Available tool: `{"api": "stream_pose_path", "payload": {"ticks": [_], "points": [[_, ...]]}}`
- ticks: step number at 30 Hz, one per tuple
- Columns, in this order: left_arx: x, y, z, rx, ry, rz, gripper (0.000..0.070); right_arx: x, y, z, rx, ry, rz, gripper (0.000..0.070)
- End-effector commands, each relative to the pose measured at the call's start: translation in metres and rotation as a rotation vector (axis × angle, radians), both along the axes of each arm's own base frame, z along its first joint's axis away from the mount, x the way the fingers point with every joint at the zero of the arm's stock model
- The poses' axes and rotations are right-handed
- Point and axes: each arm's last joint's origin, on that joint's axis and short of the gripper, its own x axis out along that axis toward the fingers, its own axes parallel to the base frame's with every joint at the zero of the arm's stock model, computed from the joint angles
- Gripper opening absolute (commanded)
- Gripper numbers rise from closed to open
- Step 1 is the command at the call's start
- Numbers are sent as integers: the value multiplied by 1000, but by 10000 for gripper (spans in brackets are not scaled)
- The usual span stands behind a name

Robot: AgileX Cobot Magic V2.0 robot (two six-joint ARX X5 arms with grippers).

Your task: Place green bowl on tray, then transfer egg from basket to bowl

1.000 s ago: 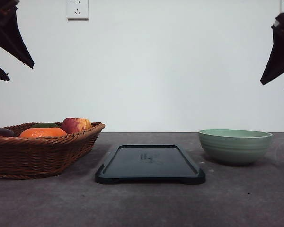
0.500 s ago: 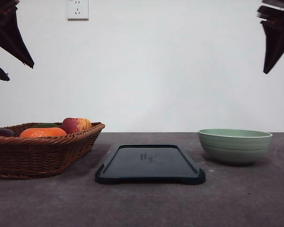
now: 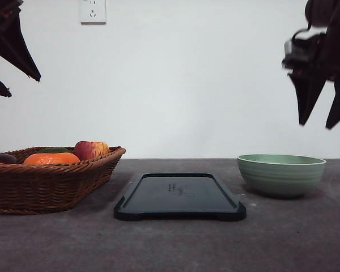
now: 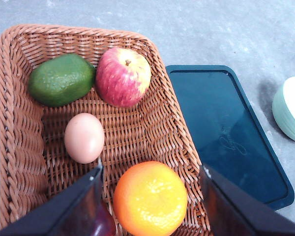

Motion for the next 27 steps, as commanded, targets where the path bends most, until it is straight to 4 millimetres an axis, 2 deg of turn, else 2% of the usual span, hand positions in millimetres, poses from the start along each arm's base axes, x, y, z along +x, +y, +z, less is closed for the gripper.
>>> {"api": "stream_pose_path", "payload": {"ticks": [1,9,11,15,16,17,22,27], "points": [[3,-1,5,0,-21,-7,391,10,0,-6,-11,4,11,331],[3,-1,5,0,-21,-7,391,26,1,-39,-32,69,12,324],[3,-1,5,0,-21,-7,391,29,1,-46,-33,85,12,256],[3,-1,5,0,-21,-7,391,32,2,-56,-37,112,12,42],[3,-1,5,0,-21,-7,391,32,2,-57,-39,114,11,5],[3,-1,5,0,-21,-7,391,33,1,-57,-43,112,9,0],[3,-1,5,0,-20,-7,391,33,1,-39,-62,131,3,0],[3,-1,5,0,-20,-7,391,36,8,1,-58,121,20,0]]}}
